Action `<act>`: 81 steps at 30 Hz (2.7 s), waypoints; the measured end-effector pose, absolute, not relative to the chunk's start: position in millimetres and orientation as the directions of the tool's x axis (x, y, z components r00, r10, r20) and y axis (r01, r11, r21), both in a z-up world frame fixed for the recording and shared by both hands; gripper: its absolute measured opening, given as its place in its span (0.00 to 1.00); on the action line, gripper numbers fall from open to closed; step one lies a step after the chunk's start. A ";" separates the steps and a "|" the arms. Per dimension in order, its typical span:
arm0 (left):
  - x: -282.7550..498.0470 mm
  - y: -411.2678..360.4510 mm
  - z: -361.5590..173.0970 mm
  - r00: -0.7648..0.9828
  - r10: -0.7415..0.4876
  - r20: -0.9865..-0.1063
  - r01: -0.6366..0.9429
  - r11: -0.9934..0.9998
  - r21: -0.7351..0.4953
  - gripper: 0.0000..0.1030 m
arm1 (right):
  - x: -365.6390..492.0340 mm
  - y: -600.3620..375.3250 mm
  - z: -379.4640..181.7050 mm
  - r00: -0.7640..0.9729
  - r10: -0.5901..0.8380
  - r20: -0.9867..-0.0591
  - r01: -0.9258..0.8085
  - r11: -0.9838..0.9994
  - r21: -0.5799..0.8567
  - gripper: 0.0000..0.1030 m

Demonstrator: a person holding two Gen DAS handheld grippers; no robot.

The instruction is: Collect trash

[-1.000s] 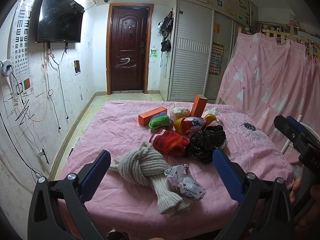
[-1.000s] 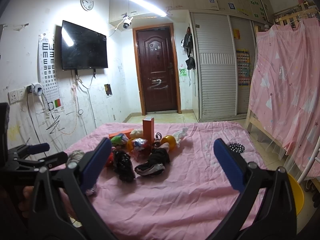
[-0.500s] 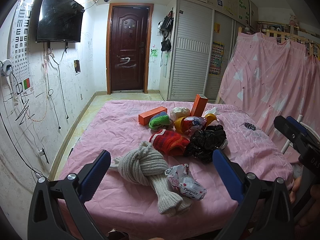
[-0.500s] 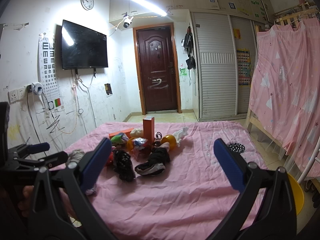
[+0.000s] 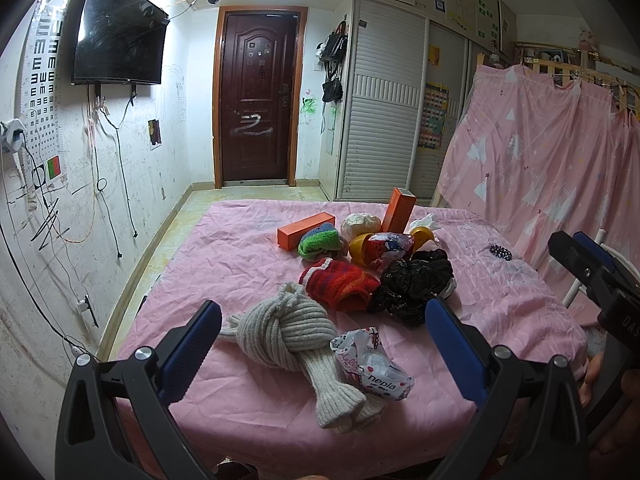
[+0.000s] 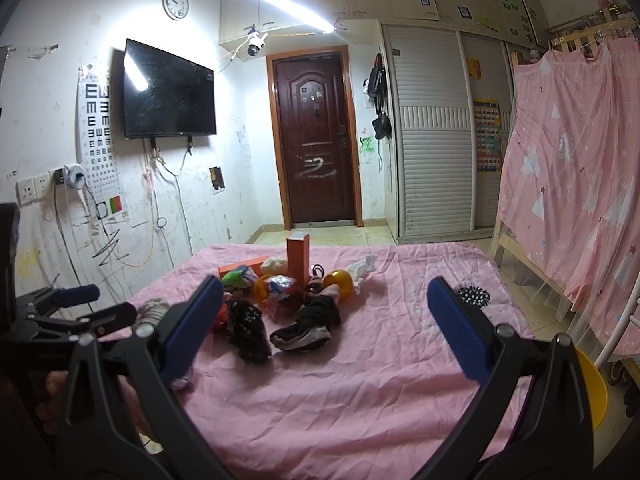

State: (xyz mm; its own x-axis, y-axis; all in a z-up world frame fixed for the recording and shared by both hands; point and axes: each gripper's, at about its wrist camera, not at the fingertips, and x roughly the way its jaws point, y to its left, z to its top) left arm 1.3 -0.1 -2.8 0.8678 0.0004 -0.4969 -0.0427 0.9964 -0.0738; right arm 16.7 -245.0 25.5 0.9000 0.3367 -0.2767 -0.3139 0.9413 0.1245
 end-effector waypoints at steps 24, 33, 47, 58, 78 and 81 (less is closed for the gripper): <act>17.3 5.2 -18.5 0.825 0.011 -0.566 -0.063 0.995 -0.072 0.92 | 28.9 -240.5 8.6 0.884 0.339 -0.322 -0.315 0.941 0.126 0.96; 42.7 16.5 -48.3 0.745 -0.004 -0.667 -0.098 0.988 -0.116 0.92 | 45.4 -239.9 -2.7 0.851 0.359 -0.383 -0.333 0.933 0.137 0.96; 51.6 19.5 -51.8 0.752 -0.053 -0.657 -0.069 0.985 -0.159 0.63 | 70.2 -174.4 -7.5 0.698 0.568 -0.436 -0.567 0.810 0.147 0.95; 56.3 28.5 -50.6 0.751 -0.080 -0.655 -0.058 0.981 -0.185 0.53 | 101.8 -142.2 -22.0 0.602 0.598 -0.529 -0.602 0.775 0.191 0.89; 77.5 47.3 -65.7 0.724 -0.184 -0.665 -0.071 0.939 -0.337 0.54 | 112.7 -146.3 -26.7 0.564 0.617 -0.549 -0.601 0.763 0.239 0.24; 74.9 51.8 -59.7 0.741 -0.162 -0.652 -0.087 0.939 -0.332 0.54 | 113.1 -153.9 -19.8 0.587 0.616 -0.525 -0.593 0.769 0.238 0.24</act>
State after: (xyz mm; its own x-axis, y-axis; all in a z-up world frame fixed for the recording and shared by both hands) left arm 74.9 51.8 -59.7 0.7406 -0.1624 -0.6520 -0.0866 0.9392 -0.3324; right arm 113.1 -153.9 -19.8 0.5873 0.6157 -0.5253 -0.5932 0.7690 0.2382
